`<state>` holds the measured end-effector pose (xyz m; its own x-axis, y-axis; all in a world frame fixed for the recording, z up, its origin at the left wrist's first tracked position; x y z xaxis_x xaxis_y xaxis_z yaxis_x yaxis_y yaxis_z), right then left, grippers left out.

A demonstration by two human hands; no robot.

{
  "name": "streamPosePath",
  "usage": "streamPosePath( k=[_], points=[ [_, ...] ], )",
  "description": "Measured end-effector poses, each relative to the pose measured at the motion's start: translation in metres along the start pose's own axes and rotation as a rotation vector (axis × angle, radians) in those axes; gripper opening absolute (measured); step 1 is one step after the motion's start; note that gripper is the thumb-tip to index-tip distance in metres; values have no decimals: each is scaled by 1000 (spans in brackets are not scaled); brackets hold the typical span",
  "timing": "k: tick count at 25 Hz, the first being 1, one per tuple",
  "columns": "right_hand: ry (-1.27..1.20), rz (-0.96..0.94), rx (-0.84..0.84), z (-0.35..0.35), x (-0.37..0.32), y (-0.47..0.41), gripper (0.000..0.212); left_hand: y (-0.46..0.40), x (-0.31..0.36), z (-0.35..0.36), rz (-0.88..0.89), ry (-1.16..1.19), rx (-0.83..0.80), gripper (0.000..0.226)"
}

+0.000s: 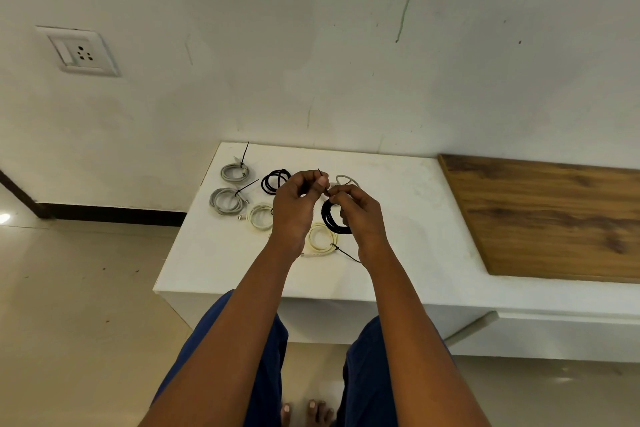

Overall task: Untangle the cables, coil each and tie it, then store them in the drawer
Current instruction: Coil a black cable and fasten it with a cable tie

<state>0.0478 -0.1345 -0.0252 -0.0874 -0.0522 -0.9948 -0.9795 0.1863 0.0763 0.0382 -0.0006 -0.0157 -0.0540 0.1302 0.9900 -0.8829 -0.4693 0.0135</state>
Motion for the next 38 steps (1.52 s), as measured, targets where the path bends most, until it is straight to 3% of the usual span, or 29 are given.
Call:
streamPosePath(
  k=[13, 19, 25, 29, 31, 33, 38],
  points=[
    [316, -38, 83, 1, 11, -7, 25, 3, -13, 0, 27, -113, 82, 17],
    [43, 236, -38, -5, 40, -3, 15, 1, -32, -3, -90, -61, -17, 9],
    [-331, 547, 127, -37, 60, -11, 18, 25, -82, 21, -451, -175, -219, 30],
    [-409, 595, 249, -57, 71, -17, 14, 34, -91, 47, -433, -51, -217, 27],
    [-324, 556, 357, -73, 78, -25, 17, 34, -93, 59, -402, -55, -202, 23],
    [-59, 478, 458, -92, 85, -37, 28, 37, -98, 73, -390, -90, -221, 23],
    [303, 426, 435, -103, 100, -45, 41, 44, -115, 84, -374, -277, -329, 28]
  ],
)
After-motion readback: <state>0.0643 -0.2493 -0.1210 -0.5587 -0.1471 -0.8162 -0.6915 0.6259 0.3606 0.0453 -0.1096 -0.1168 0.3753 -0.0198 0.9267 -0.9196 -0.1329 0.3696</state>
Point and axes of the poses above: each hand's wrist, its own y-axis away from the middle knuckle, its own z-axis out of the palm, x = y × z, the point moved 8 cm from there along -y, towards the middle knuckle, and after that the axes turned 10 degrees about x, right-handed, at the moved point
